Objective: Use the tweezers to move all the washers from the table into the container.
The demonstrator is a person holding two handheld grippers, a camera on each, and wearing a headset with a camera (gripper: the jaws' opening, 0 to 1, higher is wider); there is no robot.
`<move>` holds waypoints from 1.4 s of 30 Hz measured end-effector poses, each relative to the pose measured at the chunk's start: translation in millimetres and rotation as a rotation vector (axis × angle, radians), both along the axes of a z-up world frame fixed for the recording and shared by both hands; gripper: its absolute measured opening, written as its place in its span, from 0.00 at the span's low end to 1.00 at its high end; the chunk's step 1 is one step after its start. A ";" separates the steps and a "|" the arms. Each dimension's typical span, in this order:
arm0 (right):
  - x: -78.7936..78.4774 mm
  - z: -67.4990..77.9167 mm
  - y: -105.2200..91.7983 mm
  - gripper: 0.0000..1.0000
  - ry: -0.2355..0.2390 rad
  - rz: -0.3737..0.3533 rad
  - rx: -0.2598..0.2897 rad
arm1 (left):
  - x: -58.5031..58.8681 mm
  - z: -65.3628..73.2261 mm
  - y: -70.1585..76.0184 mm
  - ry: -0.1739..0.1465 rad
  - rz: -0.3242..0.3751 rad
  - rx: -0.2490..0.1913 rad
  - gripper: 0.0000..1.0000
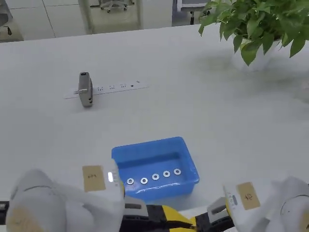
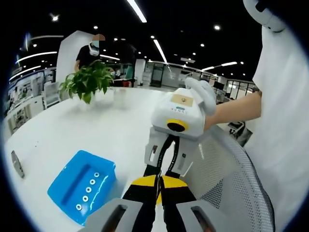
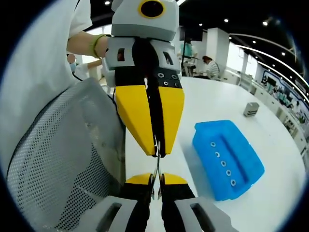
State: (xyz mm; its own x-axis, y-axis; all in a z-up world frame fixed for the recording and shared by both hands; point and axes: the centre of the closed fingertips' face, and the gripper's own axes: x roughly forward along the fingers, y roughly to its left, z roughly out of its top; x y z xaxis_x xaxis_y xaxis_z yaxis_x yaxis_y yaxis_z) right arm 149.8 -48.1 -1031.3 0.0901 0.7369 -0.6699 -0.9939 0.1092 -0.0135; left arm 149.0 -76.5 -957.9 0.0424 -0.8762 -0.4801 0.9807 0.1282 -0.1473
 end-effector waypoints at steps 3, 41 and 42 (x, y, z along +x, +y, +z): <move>1.4 -6.7 -2.9 0.04 -0.005 0.003 -0.031 | 0.0 -6.5 1.4 -0.008 -0.025 0.037 0.00; 9.4 34.3 -54.6 0.32 0.020 -0.389 0.171 | 17.3 -107.4 70.0 -0.009 0.013 0.440 0.00; 11.0 38.6 -58.4 0.34 0.013 -0.407 0.182 | 17.7 -109.1 70.3 -0.006 0.019 0.448 0.00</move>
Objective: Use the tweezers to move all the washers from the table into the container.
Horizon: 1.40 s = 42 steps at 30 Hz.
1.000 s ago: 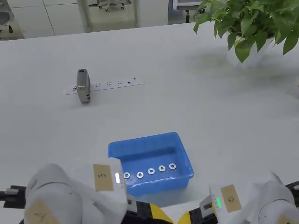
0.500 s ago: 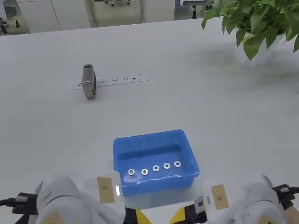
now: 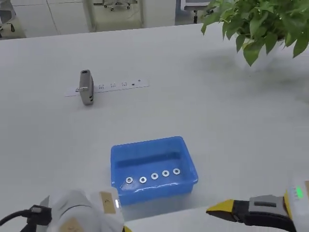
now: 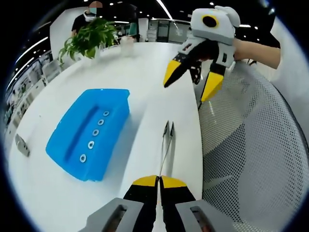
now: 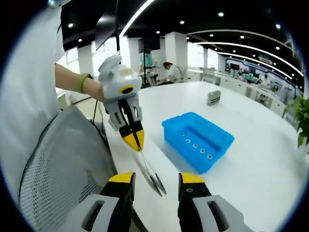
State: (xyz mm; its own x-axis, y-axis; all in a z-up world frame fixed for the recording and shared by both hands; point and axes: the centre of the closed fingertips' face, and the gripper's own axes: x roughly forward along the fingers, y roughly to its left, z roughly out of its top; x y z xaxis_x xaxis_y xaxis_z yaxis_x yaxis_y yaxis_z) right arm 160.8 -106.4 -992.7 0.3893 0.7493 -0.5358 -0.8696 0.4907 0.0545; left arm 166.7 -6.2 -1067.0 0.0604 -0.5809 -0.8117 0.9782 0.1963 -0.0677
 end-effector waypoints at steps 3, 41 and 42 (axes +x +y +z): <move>2.8 13.2 -13.6 0.43 -0.031 -0.034 0.004 | 0.4 -6.3 1.6 -0.017 -0.013 0.041 0.00; 15.0 94.6 -89.2 0.69 -0.122 -0.423 0.318 | -9.4 91.9 36.6 -0.151 0.667 -0.292 0.49; 15.8 93.9 -89.5 0.69 -0.120 -0.420 0.321 | -7.5 107.3 41.6 -0.196 0.704 -0.334 0.53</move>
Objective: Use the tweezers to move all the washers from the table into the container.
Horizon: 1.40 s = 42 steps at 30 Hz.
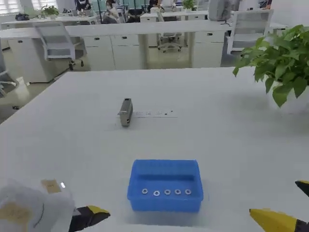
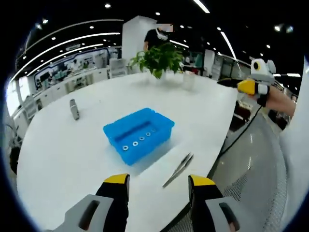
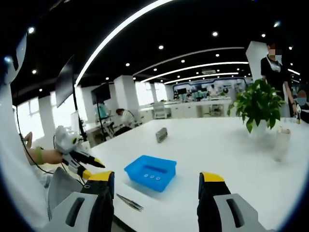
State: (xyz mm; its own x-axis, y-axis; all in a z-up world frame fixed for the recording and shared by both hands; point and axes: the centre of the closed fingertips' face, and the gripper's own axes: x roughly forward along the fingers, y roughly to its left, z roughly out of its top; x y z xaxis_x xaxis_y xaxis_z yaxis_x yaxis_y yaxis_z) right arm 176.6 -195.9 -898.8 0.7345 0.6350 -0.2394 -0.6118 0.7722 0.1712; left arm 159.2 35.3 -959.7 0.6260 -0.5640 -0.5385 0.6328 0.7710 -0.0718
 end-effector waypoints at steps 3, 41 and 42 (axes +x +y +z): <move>5.1 2.1 -1.3 0.72 -0.012 0.003 0.014 | 1.7 33.9 13.1 -0.101 0.109 -0.074 0.62; 6.3 17.6 -17.9 0.87 -0.100 -0.169 0.144 | -4.5 87.6 59.5 -0.346 0.459 -0.363 0.99; 6.5 16.6 -18.6 0.87 -0.093 -0.174 0.148 | -4.8 87.8 58.8 -0.347 0.453 -0.362 0.99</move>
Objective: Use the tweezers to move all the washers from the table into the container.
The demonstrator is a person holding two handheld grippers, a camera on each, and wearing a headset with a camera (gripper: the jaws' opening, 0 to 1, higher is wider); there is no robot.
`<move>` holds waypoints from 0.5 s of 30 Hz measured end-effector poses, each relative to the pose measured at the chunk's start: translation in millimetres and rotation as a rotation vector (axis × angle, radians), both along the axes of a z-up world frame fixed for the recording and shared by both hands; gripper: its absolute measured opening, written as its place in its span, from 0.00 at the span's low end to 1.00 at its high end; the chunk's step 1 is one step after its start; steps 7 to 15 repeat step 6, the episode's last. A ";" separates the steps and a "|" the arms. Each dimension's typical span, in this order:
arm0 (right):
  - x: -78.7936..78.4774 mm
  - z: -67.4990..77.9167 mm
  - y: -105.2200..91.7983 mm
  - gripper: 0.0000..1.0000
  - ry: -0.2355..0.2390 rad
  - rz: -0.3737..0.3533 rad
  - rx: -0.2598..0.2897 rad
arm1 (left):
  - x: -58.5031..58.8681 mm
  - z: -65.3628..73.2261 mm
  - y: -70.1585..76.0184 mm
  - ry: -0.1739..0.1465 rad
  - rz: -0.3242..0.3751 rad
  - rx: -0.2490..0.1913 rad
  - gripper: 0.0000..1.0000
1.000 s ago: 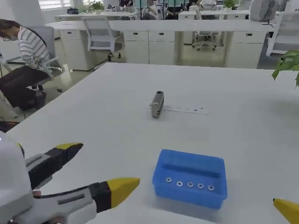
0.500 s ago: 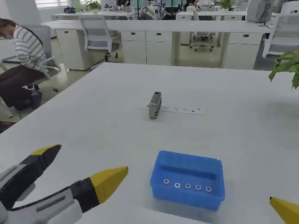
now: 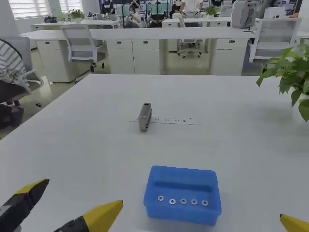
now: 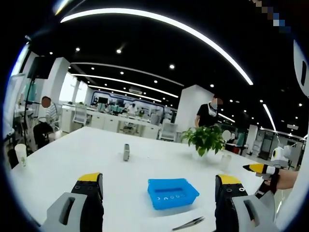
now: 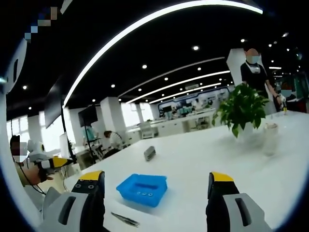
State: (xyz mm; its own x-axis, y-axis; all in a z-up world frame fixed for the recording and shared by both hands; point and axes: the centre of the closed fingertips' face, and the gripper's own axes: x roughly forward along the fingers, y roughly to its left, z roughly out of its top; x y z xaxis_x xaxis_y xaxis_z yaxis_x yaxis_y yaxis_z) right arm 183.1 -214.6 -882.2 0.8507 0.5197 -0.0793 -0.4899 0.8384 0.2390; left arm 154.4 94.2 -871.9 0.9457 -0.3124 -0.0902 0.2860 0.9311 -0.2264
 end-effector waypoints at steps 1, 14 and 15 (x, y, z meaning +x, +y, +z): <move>-0.1 -0.6 -0.1 0.87 0.004 -0.002 0.003 | 0.1 0.0 -0.4 0.000 -0.002 0.001 0.99; 1.8 -2.6 3.0 0.85 0.010 0.001 -0.017 | -1.4 -1.9 -1.5 0.004 -0.007 0.000 0.99; 1.8 -2.6 3.0 0.85 0.010 0.001 -0.017 | -1.4 -1.9 -1.5 0.004 -0.007 0.000 0.99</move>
